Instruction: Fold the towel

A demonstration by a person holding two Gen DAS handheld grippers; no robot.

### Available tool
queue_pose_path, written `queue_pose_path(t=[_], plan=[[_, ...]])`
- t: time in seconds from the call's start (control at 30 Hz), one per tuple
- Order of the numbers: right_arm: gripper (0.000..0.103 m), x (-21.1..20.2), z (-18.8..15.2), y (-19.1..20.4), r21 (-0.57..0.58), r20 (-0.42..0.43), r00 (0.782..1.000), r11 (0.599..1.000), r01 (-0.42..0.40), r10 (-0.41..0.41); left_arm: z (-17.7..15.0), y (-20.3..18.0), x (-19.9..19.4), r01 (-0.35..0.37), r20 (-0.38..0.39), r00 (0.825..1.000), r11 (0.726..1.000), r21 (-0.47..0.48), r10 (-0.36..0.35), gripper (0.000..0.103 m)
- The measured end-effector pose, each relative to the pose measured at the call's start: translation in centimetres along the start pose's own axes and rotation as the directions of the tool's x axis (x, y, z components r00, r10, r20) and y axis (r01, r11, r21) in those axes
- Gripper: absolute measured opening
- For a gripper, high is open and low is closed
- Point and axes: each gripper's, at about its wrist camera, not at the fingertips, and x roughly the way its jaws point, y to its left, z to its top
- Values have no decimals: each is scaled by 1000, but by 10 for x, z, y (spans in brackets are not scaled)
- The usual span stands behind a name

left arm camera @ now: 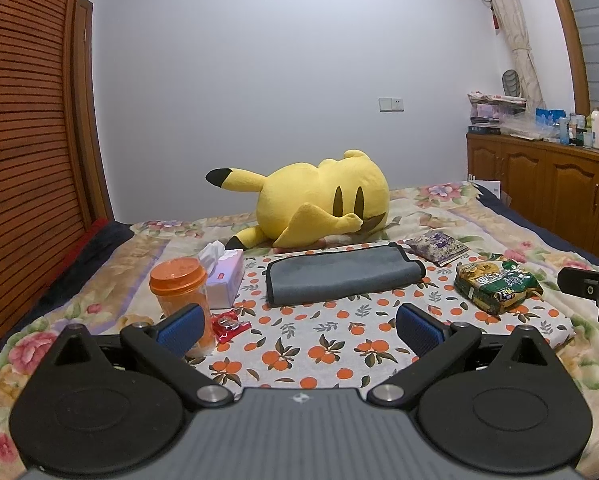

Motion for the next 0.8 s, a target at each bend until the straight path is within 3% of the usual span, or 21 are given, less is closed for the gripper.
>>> queue_pose_path(t=[0.8], plan=[[103,0,0,0,-1,-2,1000,1000,0,0,-1,1,0,1,-2,1000,1000,0,-1,103]])
